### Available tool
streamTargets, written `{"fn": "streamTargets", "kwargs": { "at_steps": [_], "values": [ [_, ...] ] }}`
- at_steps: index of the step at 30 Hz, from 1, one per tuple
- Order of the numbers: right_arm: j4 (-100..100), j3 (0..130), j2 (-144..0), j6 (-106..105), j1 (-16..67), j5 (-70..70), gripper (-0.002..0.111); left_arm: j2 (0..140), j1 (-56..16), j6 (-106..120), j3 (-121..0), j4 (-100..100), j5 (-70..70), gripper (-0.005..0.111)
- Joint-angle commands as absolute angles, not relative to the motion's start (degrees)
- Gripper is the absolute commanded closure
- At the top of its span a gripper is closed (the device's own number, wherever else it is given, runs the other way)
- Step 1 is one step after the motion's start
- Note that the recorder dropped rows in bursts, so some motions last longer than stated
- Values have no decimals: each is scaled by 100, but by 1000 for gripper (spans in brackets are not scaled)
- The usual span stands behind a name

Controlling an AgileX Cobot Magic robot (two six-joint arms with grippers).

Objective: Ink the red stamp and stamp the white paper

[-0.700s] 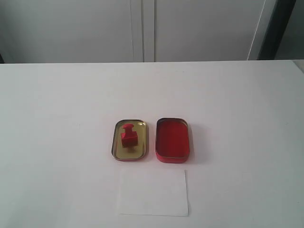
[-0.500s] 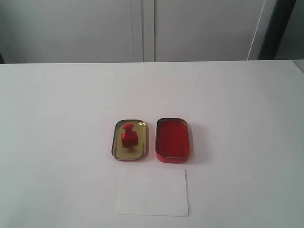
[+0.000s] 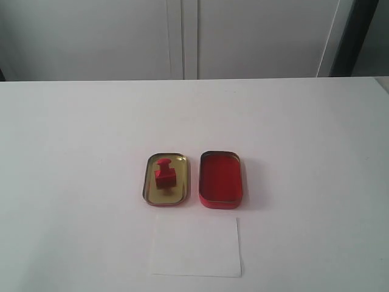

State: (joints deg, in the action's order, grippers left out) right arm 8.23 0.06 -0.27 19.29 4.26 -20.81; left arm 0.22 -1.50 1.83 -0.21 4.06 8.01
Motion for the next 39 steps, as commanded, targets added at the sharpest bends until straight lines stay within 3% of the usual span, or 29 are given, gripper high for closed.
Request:
{"fn": "streamTargets", "kwargs": {
  "at_steps": [1,11,27,39],
  "values": [
    [861,0,0,1894,447,-2019,108,0,-132,151,0,417,964,107],
    [861,0,0,1894,447,-2008,108,0,-132,196,-107,417,1144,107],
    [861,0,0,1882,447,-2008,108,2082,-132,481,-2514,443,-1507,107],
    [861,0,0,1882,447,-2008,108,3450,-132,-148,-3357,443,-2390,107]
  ]
}}
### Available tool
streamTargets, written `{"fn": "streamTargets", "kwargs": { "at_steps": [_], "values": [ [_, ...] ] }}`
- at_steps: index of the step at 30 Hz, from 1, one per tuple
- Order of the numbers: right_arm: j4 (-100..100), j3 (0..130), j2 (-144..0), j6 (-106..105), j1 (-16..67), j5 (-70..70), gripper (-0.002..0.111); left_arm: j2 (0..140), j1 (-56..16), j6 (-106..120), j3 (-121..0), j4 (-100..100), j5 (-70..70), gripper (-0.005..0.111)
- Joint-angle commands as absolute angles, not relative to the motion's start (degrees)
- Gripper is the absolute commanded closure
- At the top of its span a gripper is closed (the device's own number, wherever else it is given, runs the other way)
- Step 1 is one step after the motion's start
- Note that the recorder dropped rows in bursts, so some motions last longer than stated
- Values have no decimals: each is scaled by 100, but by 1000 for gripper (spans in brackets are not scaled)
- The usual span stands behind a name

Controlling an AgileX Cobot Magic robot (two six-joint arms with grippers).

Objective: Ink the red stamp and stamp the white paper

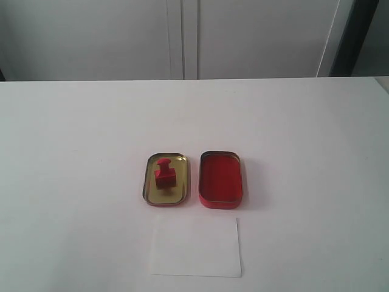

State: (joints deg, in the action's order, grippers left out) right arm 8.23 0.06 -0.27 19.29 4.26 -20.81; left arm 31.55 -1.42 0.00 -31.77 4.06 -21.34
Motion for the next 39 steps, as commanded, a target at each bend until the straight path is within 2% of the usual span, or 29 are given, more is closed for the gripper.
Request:
{"fn": "streamTargets", "kwargs": {
  "at_steps": [1,29,39],
  "values": [
    [861,0,0,1882,447,-2008,108,3530,-132,-160,-3393,443,-2433,107],
    [861,0,0,1882,447,-2019,108,7038,-132,0,-5078,540,-3954,107],
    [861,0,0,1882,447,-2019,108,8224,-132,663,-6097,593,-4699,107]
  ]
}}
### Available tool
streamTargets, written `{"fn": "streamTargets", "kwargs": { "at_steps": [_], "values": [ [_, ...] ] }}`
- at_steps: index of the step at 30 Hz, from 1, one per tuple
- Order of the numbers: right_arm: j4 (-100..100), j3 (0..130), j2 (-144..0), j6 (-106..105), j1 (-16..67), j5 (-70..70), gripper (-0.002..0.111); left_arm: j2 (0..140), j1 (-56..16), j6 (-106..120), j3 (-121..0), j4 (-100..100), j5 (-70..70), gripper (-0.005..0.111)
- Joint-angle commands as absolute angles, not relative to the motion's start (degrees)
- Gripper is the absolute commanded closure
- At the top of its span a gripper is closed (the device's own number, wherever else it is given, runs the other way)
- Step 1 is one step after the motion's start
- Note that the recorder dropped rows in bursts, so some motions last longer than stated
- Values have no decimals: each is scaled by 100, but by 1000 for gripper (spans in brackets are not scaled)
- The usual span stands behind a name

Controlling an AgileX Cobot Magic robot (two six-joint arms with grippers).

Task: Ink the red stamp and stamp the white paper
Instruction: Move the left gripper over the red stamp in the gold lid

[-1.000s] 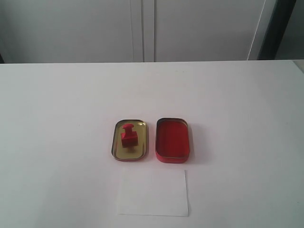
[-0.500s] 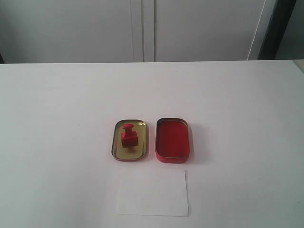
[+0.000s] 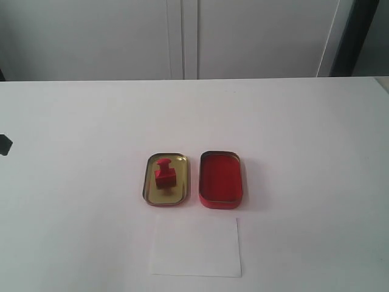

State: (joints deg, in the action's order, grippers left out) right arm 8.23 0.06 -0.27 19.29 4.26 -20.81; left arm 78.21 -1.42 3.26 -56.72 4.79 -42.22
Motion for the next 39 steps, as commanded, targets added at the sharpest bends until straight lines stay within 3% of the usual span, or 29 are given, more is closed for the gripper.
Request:
{"fn": "streamTargets", "kwargs": {
  "at_steps": [1,9,25,39],
  "values": [
    [861,0,0,1882,447,-2019,108,8327,-132,752,-6207,593,-4789,107],
    [861,0,0,1882,447,-2019,108,9156,-155,1657,-6951,1327,-5163,107],
    [861,0,0,1882,447,-2019,108,10844,-1959,2513,-9079,1152,-5782,107],
    [861,0,0,1882,447,-2019,108,11590,-2648,3475,-10218,1154,-6043,107]
  ]
}}
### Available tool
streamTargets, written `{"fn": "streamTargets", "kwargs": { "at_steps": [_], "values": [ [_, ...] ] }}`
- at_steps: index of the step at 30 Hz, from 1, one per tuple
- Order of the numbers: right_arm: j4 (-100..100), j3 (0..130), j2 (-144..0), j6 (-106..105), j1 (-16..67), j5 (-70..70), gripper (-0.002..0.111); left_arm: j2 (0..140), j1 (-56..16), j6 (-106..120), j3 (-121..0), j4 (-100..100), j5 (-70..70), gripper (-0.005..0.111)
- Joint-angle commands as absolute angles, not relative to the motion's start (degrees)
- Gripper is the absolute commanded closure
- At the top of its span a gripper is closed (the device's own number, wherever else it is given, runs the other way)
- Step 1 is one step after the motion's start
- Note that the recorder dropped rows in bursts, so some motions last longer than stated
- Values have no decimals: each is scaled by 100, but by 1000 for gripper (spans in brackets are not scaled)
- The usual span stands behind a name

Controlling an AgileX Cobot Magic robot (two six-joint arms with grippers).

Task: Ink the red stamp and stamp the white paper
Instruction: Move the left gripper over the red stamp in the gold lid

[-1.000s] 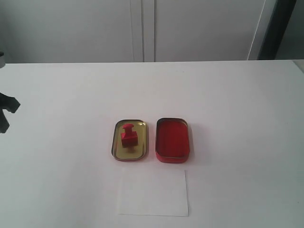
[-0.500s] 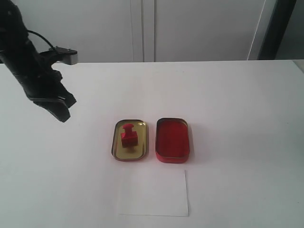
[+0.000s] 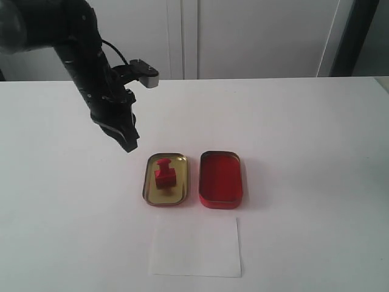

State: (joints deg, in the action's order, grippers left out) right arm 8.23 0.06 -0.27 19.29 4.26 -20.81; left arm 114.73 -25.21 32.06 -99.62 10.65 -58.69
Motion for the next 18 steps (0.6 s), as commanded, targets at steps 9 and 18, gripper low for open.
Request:
{"fn": "streamTargets", "kwargs": {
  "at_steps": [9,18],
  "values": [
    [861,0,0,1882,447,-2019,108,12007,-3002,4157,-10882,1173,-6335,107],
    [861,0,0,1882,447,-2019,108,12253,-3274,4218,-10932,699,-6309,107]
  ]
}}
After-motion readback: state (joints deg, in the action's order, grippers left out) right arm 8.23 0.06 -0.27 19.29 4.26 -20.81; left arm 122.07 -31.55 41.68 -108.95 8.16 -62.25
